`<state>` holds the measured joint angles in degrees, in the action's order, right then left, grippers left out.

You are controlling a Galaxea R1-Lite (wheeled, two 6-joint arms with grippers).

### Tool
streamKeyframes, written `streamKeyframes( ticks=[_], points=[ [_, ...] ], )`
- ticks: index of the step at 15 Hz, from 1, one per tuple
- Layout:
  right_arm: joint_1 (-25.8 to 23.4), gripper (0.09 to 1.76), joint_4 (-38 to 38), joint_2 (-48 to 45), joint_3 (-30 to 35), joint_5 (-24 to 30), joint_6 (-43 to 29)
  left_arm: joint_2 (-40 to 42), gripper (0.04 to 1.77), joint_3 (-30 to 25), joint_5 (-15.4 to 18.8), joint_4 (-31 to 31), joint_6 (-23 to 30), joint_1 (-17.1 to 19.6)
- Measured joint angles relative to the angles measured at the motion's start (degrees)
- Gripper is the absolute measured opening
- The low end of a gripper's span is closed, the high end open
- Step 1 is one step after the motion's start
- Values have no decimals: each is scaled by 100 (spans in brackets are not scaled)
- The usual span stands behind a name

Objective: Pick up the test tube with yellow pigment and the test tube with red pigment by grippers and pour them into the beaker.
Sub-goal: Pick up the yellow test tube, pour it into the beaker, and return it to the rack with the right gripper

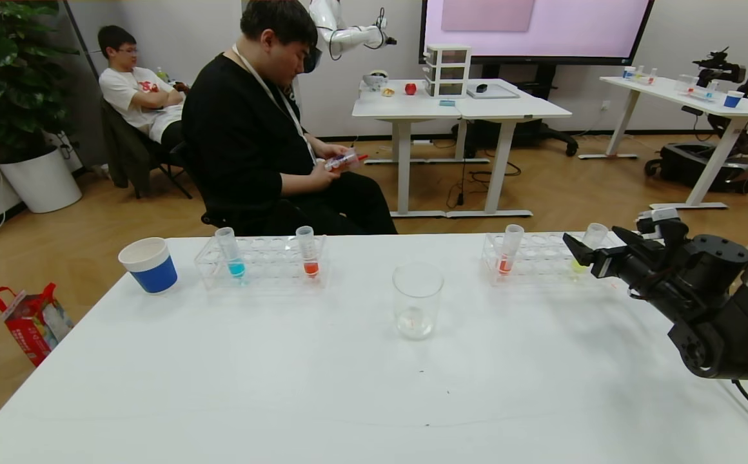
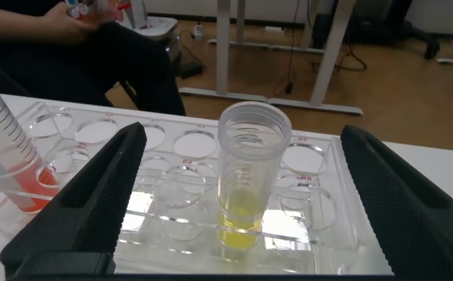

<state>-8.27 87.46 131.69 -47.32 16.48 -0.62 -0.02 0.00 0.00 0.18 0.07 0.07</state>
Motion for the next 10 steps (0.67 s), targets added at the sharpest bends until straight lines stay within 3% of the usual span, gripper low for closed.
streamKeyframes(
  ticks=[2, 3, 4, 6, 7, 8, 9, 10],
  points=[
    [2, 173, -27, 48, -44, 2, 0, 0, 175, 0, 0, 0, 0, 0],
    [-2, 164, -24, 63, -52, 20, 0, 0, 175, 0, 0, 0, 0, 0],
    [-13, 140, -13, 72, -60, 27, 0, 0, 175, 0, 0, 0, 0, 0],
    [-41, 54, 15, 78, -96, 29, 0, 0, 175, 0, 0, 0, 0, 0],
    [-55, 33, 26, 80, -124, 29, 0, 0, 175, 0, 0, 0, -2, 0],
    [-71, 34, 24, 80, -155, 38, -1, 0, 175, 0, 0, 0, -2, 0],
    [-79, 55, 35, 78, -176, 38, 2, 0, 175, 0, 0, 0, 2, 0],
    [-85, 50, 33, 77, -179, 35, 0, 0, 175, 0, 0, 0, 0, 0]
  ],
)
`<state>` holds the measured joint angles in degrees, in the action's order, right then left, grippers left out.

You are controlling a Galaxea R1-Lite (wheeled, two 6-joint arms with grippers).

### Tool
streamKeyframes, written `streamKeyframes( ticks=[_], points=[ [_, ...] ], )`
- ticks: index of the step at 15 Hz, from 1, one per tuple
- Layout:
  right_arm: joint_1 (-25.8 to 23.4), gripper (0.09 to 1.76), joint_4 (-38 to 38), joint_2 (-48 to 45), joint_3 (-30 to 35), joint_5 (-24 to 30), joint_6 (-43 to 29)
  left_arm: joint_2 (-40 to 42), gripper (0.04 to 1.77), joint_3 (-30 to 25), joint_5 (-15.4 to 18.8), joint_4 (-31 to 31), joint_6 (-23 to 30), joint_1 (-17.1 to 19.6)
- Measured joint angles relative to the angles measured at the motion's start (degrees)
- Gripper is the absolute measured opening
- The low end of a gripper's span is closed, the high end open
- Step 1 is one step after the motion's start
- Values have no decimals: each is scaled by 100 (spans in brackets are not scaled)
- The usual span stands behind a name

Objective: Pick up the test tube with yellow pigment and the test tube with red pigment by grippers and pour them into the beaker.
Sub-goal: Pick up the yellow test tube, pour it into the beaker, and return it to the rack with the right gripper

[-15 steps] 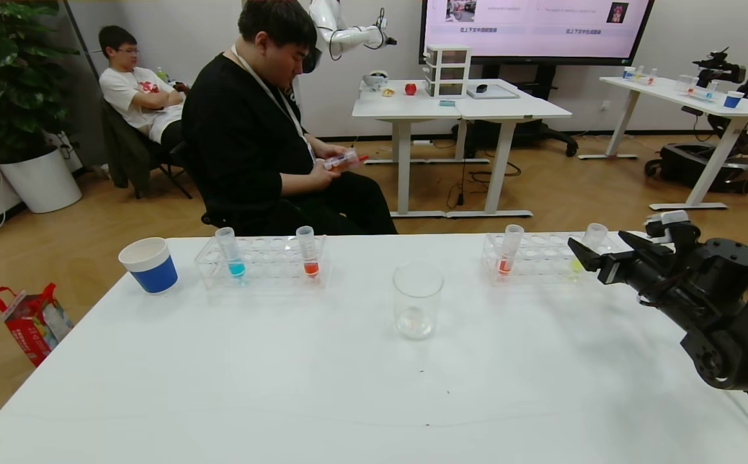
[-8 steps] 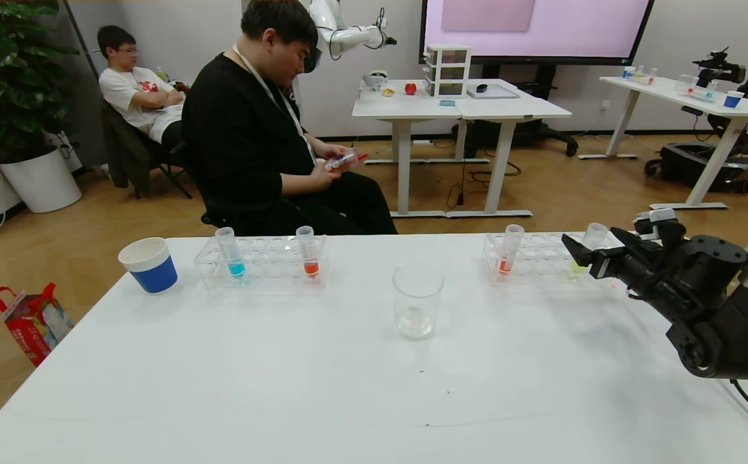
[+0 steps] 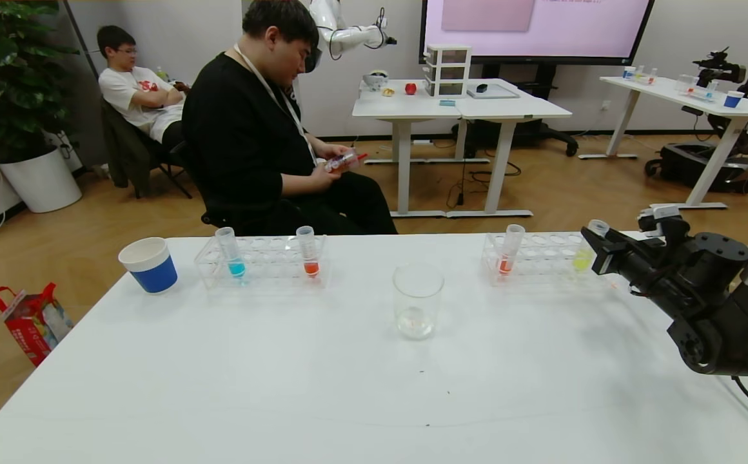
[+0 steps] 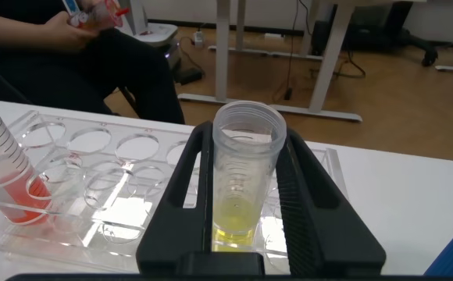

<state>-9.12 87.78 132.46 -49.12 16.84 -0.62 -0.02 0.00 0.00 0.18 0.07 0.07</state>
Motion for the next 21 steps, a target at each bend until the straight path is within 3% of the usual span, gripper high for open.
streamKeyframes(
  ticks=[7, 14, 21],
  points=[
    [-27, 50, -135, -193, -201, -55, 2, 0, 175, 0, 0, 0, 0, 0],
    [102, 50, -2004, -1275, -881, -55, 13, 0, 175, 0, 0, 0, 0, 2],
    [568, 50, -2175, -1734, -819, -16, 5, 0, 175, 0, 0, 0, 0, 0]
  ],
)
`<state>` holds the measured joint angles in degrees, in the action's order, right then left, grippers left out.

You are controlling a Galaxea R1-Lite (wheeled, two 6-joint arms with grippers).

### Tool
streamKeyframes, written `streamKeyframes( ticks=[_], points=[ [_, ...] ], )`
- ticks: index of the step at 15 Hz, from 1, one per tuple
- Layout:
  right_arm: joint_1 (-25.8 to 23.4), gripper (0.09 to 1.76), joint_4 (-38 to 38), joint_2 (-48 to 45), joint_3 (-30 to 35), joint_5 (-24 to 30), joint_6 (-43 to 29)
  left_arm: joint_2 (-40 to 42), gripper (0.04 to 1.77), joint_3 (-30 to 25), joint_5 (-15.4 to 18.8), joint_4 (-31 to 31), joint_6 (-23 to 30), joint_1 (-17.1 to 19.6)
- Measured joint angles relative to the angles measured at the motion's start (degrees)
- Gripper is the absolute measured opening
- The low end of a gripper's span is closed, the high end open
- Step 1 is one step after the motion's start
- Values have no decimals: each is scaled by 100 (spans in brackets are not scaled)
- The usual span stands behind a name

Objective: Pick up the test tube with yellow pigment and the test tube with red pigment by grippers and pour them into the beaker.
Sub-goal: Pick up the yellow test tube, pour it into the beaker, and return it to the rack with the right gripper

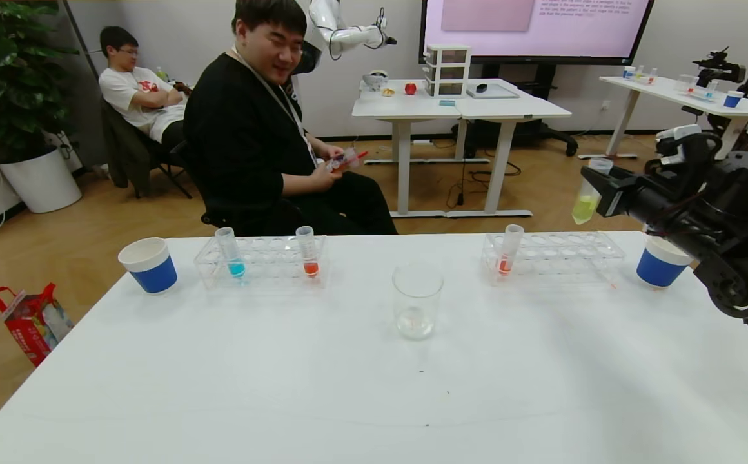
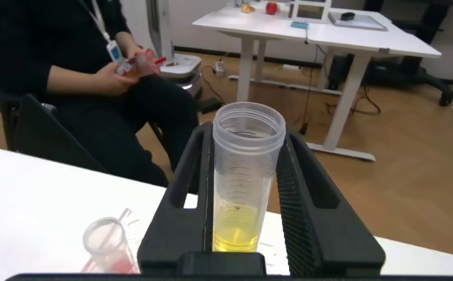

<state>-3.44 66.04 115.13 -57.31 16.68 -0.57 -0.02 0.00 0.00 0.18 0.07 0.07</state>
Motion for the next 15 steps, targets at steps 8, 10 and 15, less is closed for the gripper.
streamKeyframes(
  ticks=[8, 10, 15],
  points=[
    [1603, 50, 603, -44, -101, -12, 696, 0, 175, 0, 0, 0, 0, 0],
    [1859, 50, 1287, 232, -107, 62, 1242, 0, 175, 0, 0, 0, 0, 0],
    [2149, 50, 2299, 987, -11, 641, 2661, 0, 175, 0, 0, 0, 0, 0]
  ],
)
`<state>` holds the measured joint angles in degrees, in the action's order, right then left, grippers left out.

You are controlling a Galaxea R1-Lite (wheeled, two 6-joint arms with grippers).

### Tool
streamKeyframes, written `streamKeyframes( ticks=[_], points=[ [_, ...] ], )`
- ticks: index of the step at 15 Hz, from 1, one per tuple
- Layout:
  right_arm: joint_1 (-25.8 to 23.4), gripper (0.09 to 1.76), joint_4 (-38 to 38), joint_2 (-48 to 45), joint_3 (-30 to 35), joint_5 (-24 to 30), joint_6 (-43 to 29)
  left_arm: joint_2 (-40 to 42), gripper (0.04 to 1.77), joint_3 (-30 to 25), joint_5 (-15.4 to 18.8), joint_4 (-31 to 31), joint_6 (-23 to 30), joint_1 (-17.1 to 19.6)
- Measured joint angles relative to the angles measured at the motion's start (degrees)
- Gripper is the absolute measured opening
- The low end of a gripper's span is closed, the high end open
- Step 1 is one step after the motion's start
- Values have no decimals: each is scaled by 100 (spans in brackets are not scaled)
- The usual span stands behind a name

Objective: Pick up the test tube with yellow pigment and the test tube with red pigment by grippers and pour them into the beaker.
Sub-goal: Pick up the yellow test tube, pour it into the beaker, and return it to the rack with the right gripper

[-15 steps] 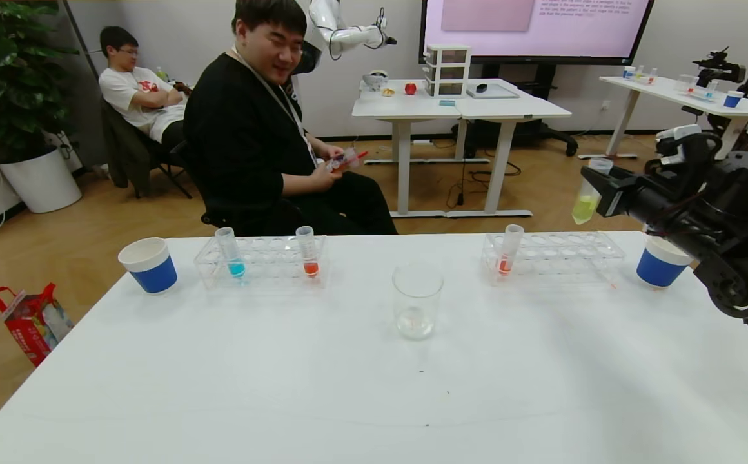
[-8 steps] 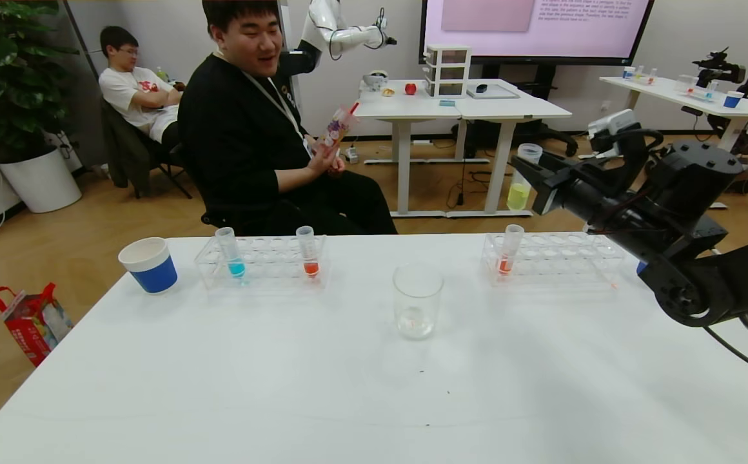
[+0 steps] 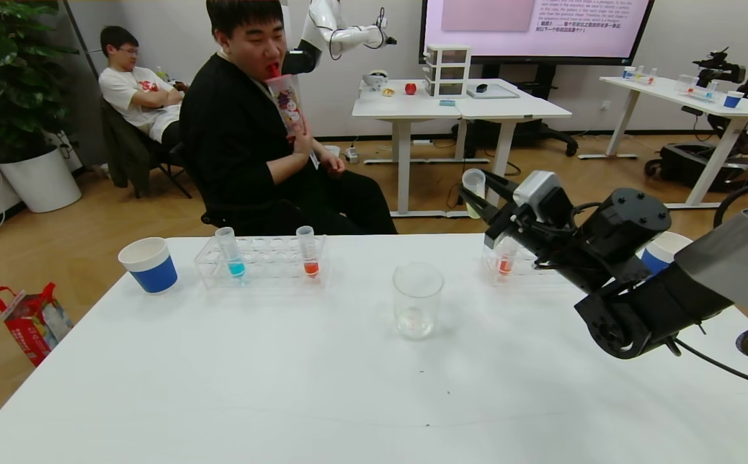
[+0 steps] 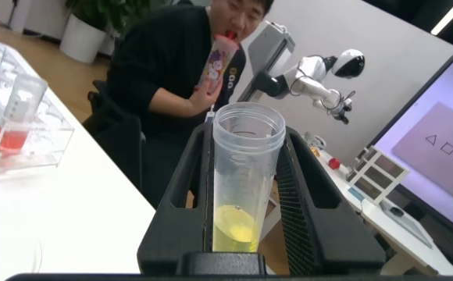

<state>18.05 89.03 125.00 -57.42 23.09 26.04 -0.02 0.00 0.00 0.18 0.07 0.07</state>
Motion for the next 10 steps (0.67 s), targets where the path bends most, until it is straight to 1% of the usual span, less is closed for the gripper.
streamKeyframes(
  ticks=[4, 6, 8, 10],
  points=[
    [60, 50, 28, 269, 54, 773, 995, 0, 175, 0, 0, -2, -2, 0],
    [104, 50, 33, 358, 59, 984, 1365, 0, 175, 0, 0, -2, -2, 0],
    [123, 50, 44, 452, 59, 1268, 1575, 0, 175, 0, 0, 0, 0, 0],
    [134, 50, 44, 512, 72, 1407, 1842, 0, 175, 0, 0, 0, 0, 0]
  ],
)
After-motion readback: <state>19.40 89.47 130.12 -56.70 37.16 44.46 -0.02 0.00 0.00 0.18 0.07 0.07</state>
